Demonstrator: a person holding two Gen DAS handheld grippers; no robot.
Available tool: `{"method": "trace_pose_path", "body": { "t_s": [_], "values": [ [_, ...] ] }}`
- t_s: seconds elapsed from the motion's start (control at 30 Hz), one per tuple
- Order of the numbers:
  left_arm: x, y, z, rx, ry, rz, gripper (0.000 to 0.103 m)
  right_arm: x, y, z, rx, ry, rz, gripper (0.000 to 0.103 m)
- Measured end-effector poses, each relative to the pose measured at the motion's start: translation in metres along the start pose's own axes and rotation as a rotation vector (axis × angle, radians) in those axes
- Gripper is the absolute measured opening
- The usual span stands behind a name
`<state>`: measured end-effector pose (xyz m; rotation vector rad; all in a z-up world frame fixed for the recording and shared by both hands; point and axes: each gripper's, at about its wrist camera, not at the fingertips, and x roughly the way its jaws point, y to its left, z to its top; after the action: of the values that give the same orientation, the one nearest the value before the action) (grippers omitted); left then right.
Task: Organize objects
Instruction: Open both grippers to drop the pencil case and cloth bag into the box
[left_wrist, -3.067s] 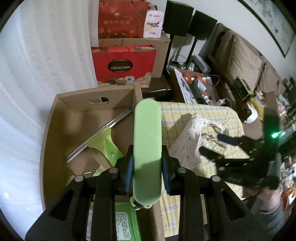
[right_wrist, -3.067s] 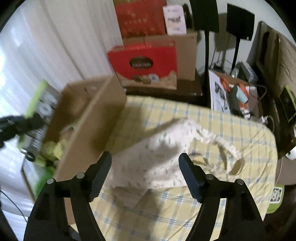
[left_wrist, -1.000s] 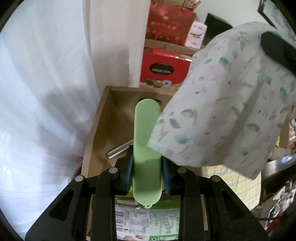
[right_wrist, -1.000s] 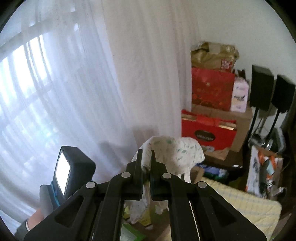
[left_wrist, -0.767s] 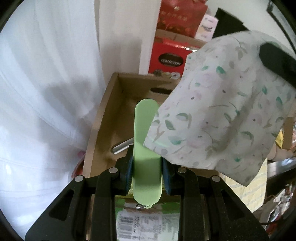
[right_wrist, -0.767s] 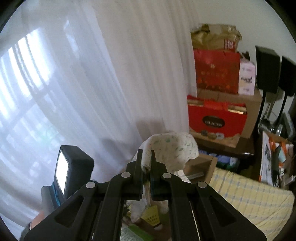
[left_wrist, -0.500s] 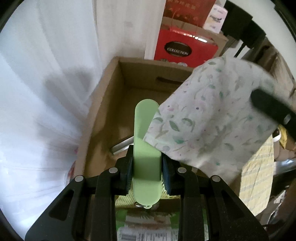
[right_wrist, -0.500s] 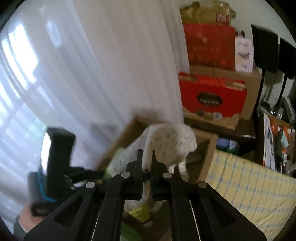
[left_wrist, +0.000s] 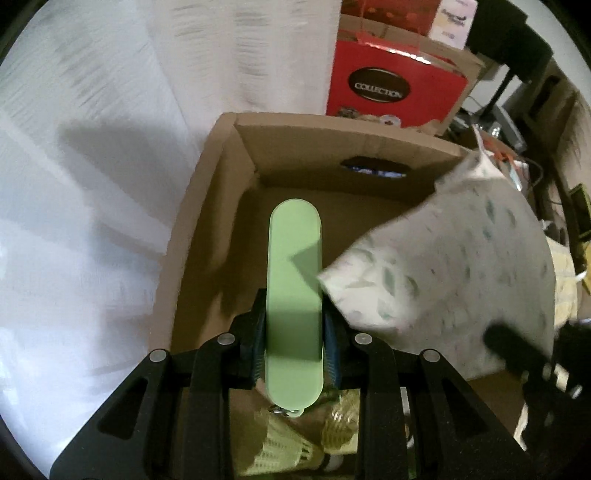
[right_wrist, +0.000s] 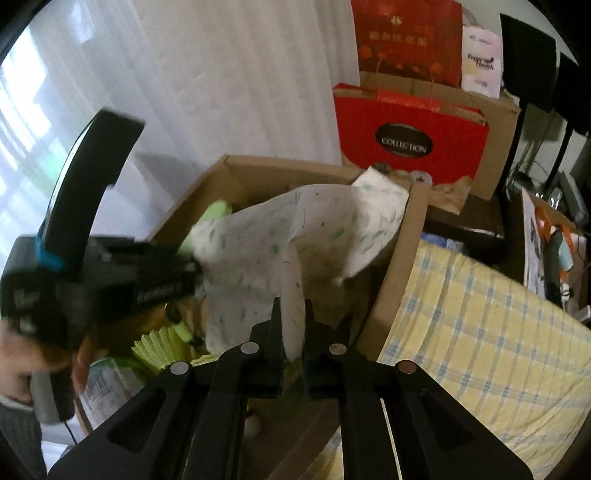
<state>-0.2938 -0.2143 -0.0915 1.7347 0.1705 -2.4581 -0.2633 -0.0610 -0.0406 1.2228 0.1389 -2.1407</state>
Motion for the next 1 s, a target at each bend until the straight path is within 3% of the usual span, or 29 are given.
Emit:
{"method": "trace_pose_path", "body": {
  "t_s": [0.3,0.37,0.5,0.67,0.73,0.87,1.0],
  "values": [
    [0.016,-0.001,0.013,0.030,0.020,0.050,0.026,0.003,0.008,-0.010,-0.034,0.048,0.025,0.010],
    [0.013,0.000,0.011,0.030,0.014,0.042,0.026,0.001,0.012,-0.012,-0.044,0.050,0.024,0.019],
    [0.001,0.004,0.011,0.011,-0.007,0.027,0.039,-0.006,0.017,-0.016,-0.060,0.041,0.014,0.031],
    [-0.017,0.009,0.011,-0.005,-0.038,0.014,0.042,-0.022,0.024,-0.017,-0.076,0.009,0.009,0.041],
    [-0.024,0.011,0.008,-0.009,-0.049,0.012,0.046,-0.030,0.025,-0.016,-0.073,-0.010,0.012,0.042],
    [-0.048,0.016,-0.005,-0.007,-0.088,-0.019,0.067,-0.046,0.026,-0.014,-0.068,-0.045,0.012,0.045],
    [-0.072,0.017,-0.018,-0.002,-0.122,-0.041,0.068,-0.061,0.024,-0.014,-0.054,-0.075,0.011,0.046]
  ]
}}
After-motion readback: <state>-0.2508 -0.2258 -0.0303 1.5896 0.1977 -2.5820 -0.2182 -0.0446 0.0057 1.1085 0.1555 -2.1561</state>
